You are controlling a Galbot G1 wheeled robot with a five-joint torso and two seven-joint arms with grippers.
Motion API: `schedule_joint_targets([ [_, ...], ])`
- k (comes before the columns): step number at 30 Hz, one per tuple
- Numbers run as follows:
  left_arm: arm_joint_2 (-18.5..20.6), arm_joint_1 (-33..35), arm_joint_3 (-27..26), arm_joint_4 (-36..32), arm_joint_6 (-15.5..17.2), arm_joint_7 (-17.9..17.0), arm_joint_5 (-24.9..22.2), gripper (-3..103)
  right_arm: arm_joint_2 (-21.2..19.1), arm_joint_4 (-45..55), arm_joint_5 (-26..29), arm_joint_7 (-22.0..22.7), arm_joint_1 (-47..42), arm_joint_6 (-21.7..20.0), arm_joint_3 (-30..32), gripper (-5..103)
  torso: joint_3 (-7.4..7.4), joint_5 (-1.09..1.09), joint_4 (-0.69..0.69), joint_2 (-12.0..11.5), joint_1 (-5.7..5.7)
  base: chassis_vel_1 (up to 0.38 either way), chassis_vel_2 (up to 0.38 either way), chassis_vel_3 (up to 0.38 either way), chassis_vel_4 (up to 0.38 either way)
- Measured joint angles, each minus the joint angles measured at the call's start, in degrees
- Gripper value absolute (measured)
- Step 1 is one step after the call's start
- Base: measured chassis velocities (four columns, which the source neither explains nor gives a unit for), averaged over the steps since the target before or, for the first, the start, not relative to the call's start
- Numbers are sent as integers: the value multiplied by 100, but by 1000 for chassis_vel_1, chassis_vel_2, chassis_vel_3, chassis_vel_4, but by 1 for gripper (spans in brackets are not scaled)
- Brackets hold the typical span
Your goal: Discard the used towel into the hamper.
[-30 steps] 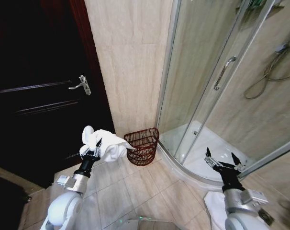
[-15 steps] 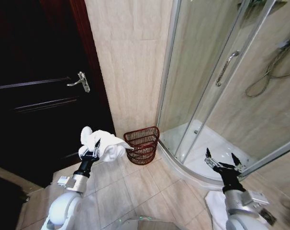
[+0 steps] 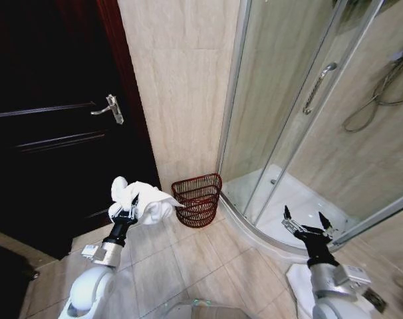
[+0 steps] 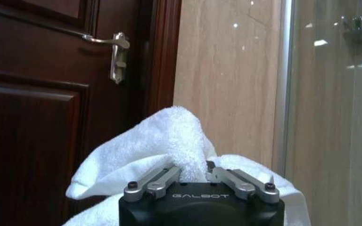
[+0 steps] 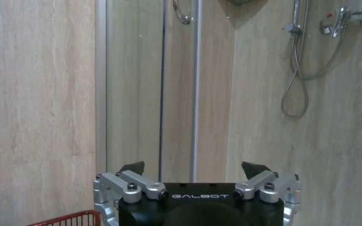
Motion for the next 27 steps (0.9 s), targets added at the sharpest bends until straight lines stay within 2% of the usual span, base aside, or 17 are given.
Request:
schedule_joint_targets([
  [8, -1, 11, -8, 81, -92, 31, 24, 9, 41, -30, -20, -41, -24, 64, -15, 100, -114, 0, 0, -191, -77, 0, 0, 0, 0],
  [11, -3, -26, 1, 165, -226, 31, 29, 9, 58, -91, -46, -107, -29, 181, -8, 100, -168, 0, 0, -282, -115, 0, 0, 0, 0],
  [17, 9, -64, 6, 185, -296, 30, 64, 9, 66, -173, -51, -259, -48, 370, 44, 100, -190, 0, 0, -318, -129, 0, 0, 0, 0],
  [27, 22, -56, 3, 193, -328, 74, 70, 9, 89, -178, -128, -261, -64, 350, 13, 100, -179, 0, 0, -302, -123, -72, 75, 73, -69],
])
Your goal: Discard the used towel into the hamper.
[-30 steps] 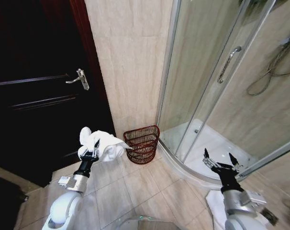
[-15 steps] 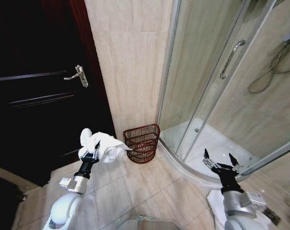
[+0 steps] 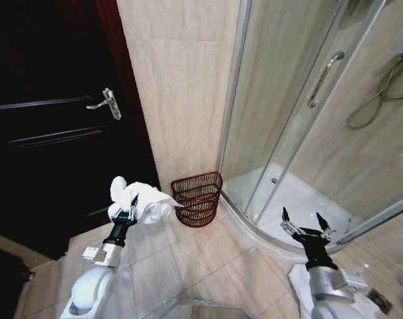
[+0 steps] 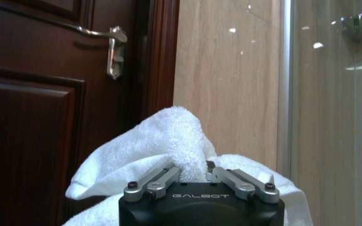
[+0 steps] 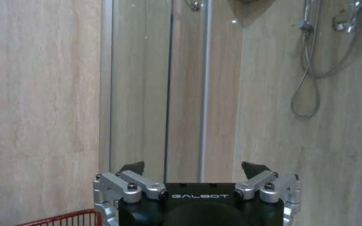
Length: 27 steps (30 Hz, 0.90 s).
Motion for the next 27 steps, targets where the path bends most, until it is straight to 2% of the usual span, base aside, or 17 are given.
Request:
schedule_joint_targets([
  [4, -6, -2, 4, 4, -3, 9, 21, 9, -6, 8, -22, -4, -17, -10, -1, 100, 6, -2, -1, 11, 6, -185, 212, 202, -197],
  [6, -20, 11, 17, -11, -5, 19, 55, 9, -7, 16, 1, 0, -15, 3, -14, 100, 10, 4, 2, 17, 10, -212, 201, 214, -225],
  [9, -28, 25, 48, -48, -7, 38, 99, 9, -11, 20, 5, 1, -14, 3, -16, 100, 16, -3, -3, 19, 18, -186, 157, 162, -150],
  [12, -39, 37, 83, -88, -7, 70, 146, 9, -15, 20, 5, 1, -6, -2, -23, 100, 17, 4, 1, 24, 18, -108, 124, 57, -52],
  [14, -47, 65, 129, -142, -10, 168, 197, 9, -15, 20, -1, 3, 3, -17, -34, 100, 17, -2, 0, 31, 16, 0, 0, 0, 0],
  [17, -34, 58, 208, -184, -11, 354, 215, 9, -10, 4, -27, 13, 7, -22, -44, 100, 18, 1, 2, 39, 12, 67, -45, -44, 63],
  [19, 5, -69, 307, -172, 16, 472, 235, 9, 0, -2, -53, 17, -5, -22, -48, 100, 19, -1, 0, 41, 12, 68, -59, -66, 54],
  [24, 123, -525, 596, -16, 175, 519, 261, 9, 12, -11, -160, 35, -9, -60, -64, 100, 23, -1, 0, 44, 15, 26, -20, -22, 14],
  [27, 349, -1063, 1124, 204, 401, 425, 261, 9, 33, -18, -285, 66, 32, -153, -95, 100, 27, 0, -1, 45, 21, 0, 0, 0, 0],
])
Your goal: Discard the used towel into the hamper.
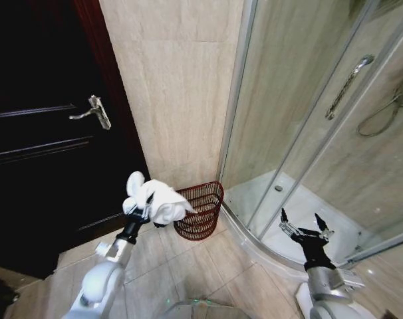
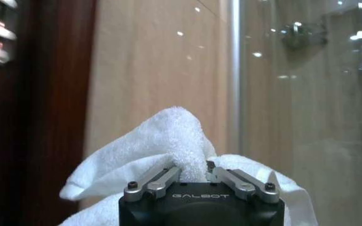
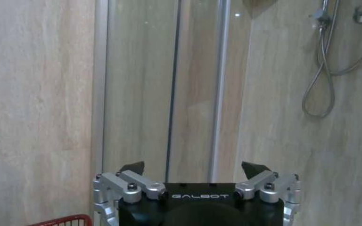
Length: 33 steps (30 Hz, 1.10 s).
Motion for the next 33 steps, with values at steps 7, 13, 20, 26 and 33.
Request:
schedule_joint_targets([
  [7, 304, -984, 1024, 548, 204, -242, -9, 9, 136, 6, -173, 36, 66, -84, -5, 100, 1, 0, 0, 5, 1, 0, 0, 0, 0],
  [13, 367, -2454, 1912, 1488, 280, -551, -131, 9, 275, 77, -293, 59, 18, -80, 35, 100, 3, 0, 0, 8, 2, 0, 0, 0, 0],
  [20, 413, -3479, 2776, 2081, 409, -574, -574, 9, 343, 127, -330, 98, -7, -80, 72, 100, 5, 1, 2, 10, 3, 0, 0, 0, 0],
  [26, 91, -4177, 3357, 3179, 125, -699, -474, 9, 347, 125, -350, 109, -31, -3, 86, 100, 5, 0, 0, 11, 4, 0, 0, 0, 0],
  [33, -92, -4393, 3541, 4020, 275, -717, -63, 9, 356, 106, -316, 107, -91, 82, 125, 100, 6, 0, 1, 12, 4, 0, 0, 0, 0],
])
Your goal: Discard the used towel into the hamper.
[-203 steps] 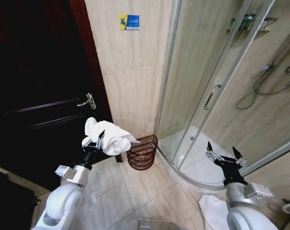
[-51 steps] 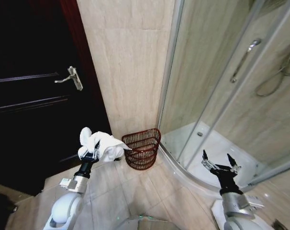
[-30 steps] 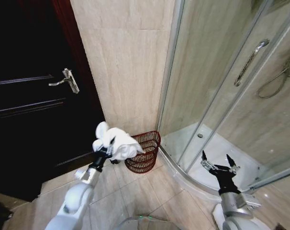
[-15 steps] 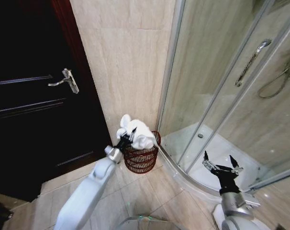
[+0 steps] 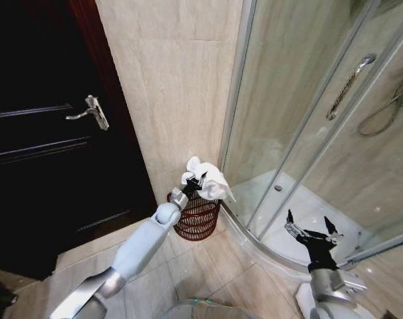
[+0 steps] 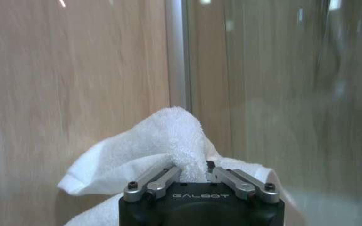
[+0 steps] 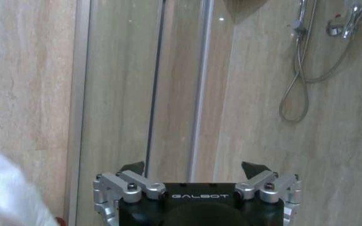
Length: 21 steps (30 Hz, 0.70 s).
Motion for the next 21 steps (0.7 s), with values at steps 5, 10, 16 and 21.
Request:
schedule_joint_targets([
  [5, 38, -120, 100, 237, 778, -98, 489, 9, -1, 14, 26, 4, -1, 19, -6, 100, 0, 0, 1, 1, 0, 0, 0, 0, 0],
  [10, 93, -245, 203, 63, 1659, -57, 350, 11, -4, 12, 24, 9, -29, 90, -13, 100, 0, 1, 0, 3, 0, 0, 0, 0, 0],
  [16, 3, -354, 317, 165, 1905, -34, 344, 32, -6, 69, 38, 8, -109, 138, 21, 100, 1, 0, -1, 3, 0, 0, 0, 0, 0],
  [21, 31, -355, 319, 20, 2046, -16, 309, 48, -7, 104, 83, 36, -124, 140, 79, 100, 1, 0, -1, 3, 0, 0, 0, 0, 0],
])
